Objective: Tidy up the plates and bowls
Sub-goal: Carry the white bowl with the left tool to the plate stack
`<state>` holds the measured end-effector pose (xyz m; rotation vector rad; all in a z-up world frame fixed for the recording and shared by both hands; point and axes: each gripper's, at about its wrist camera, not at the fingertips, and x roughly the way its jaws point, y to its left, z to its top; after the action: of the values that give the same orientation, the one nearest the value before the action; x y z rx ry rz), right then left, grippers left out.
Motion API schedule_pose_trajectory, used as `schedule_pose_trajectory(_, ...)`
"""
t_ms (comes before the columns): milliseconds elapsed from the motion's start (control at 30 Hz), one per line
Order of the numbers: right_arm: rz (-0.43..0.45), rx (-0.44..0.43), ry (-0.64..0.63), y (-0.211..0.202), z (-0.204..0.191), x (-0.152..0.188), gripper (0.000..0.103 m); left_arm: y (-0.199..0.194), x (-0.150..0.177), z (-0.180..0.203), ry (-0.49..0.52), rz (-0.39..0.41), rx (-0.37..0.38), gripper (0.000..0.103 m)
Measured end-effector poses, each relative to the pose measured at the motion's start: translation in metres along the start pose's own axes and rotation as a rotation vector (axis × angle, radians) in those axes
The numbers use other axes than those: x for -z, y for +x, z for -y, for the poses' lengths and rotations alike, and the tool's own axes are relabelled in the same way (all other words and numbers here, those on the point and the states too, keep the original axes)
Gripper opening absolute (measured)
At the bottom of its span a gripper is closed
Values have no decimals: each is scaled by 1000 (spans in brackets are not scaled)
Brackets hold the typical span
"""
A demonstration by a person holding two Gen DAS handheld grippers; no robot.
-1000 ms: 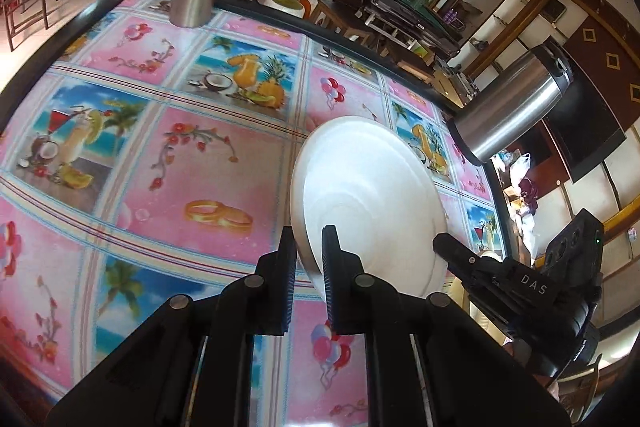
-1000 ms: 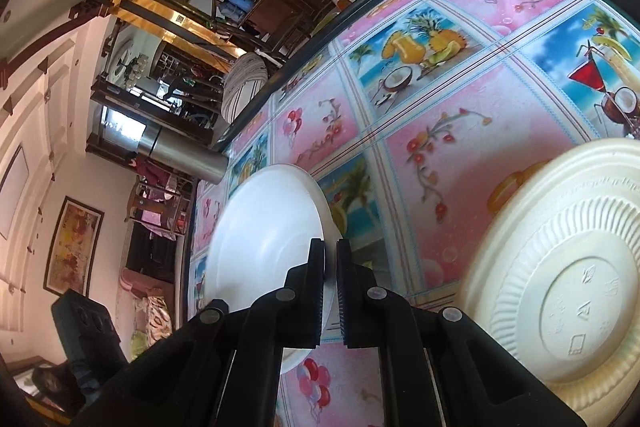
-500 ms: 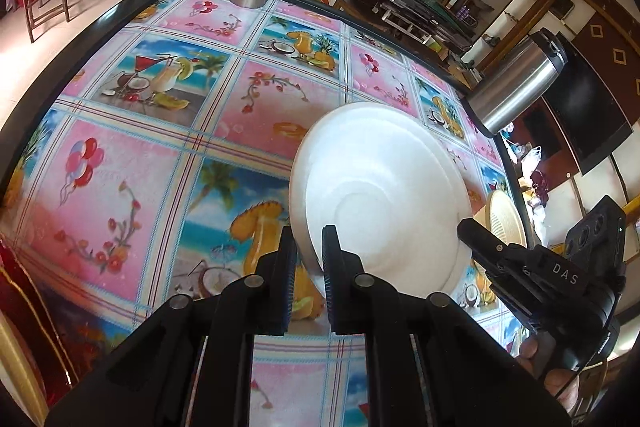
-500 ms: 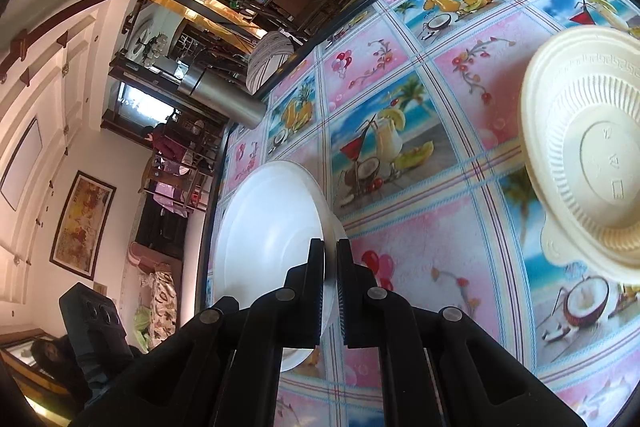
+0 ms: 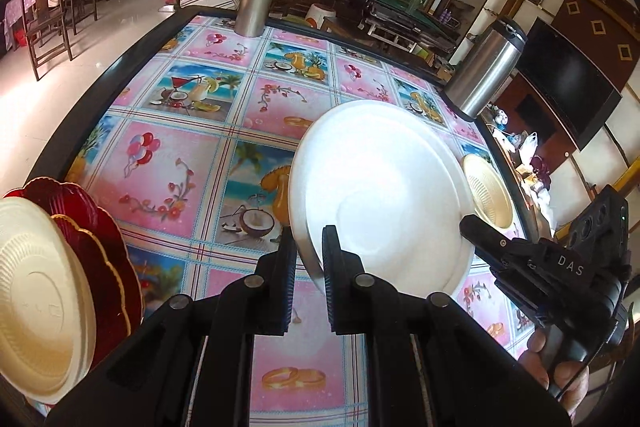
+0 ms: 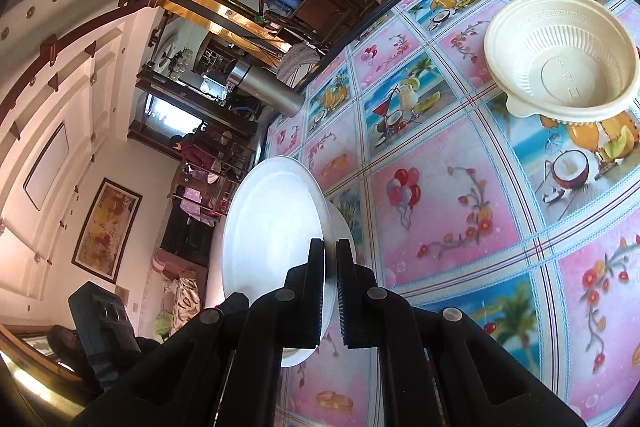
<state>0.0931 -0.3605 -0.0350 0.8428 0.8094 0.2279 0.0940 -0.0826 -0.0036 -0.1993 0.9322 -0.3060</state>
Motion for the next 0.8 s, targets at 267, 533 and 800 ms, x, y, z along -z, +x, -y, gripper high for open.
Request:
schedule_pose_trajectory(267, 10, -15, -39, -13, -25, 21, 6, -38, 13, -13, 5, 69, -4, 11)
schedule_pose_trajectory(533, 6, -33, -93, -13, -59, 40, 7, -63, 23, -43, -27, 114, -26, 11)
schedule_pose_trajectory(800, -26, -53, -142, 4, -94, 62, 6, -87, 29, -74, -62, 161, -48, 11)
